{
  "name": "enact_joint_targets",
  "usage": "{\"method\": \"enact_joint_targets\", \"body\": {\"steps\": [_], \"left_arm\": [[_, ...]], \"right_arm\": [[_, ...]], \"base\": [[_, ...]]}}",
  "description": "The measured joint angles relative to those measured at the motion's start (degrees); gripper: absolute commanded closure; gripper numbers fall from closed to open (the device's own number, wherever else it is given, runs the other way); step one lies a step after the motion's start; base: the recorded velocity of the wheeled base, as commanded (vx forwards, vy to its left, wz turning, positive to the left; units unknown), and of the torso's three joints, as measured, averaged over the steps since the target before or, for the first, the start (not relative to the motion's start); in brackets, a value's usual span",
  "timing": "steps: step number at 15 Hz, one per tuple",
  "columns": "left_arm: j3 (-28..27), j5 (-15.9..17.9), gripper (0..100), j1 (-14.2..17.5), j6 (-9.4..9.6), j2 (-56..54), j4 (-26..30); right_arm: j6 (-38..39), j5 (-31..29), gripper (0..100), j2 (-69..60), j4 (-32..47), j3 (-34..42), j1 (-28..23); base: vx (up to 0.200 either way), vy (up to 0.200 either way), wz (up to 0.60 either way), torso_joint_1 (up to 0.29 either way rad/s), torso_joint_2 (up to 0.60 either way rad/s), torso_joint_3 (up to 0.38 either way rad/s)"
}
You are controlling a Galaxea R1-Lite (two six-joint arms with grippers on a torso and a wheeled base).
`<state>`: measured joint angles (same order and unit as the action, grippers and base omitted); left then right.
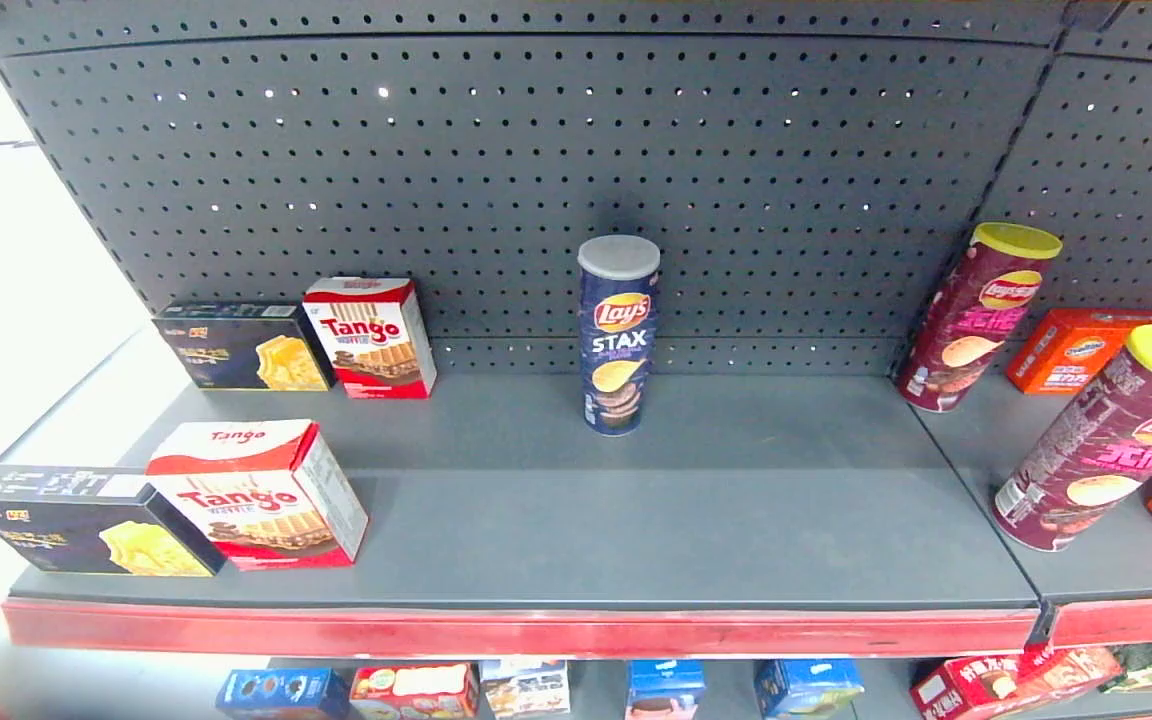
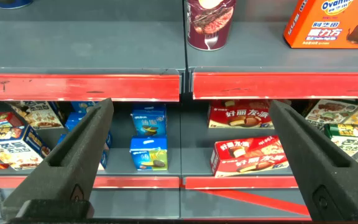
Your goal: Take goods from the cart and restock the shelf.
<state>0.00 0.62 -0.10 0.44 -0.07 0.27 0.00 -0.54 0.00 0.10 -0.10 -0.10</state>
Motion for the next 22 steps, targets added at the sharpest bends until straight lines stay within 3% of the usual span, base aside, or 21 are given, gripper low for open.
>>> {"method": "enact_joint_targets", "body": {"steps": [13,22], "left_arm": [[0.0,0.1,0,0.1,0.0,0.0,0.0],[0.0,0.1,0,0.1,0.0,0.0,0.0]], "right_arm": [[0.2,0.0,0,0.0,0.0,0.0,0.0],[0.2,-0.1,0,0.0,0.0,0.0,0.0]], "base": [[0.0,0.0,0.0,0.0,0.0,0.0],[0.0,0.0,0.6,0.001,0.0,0.001]]}}
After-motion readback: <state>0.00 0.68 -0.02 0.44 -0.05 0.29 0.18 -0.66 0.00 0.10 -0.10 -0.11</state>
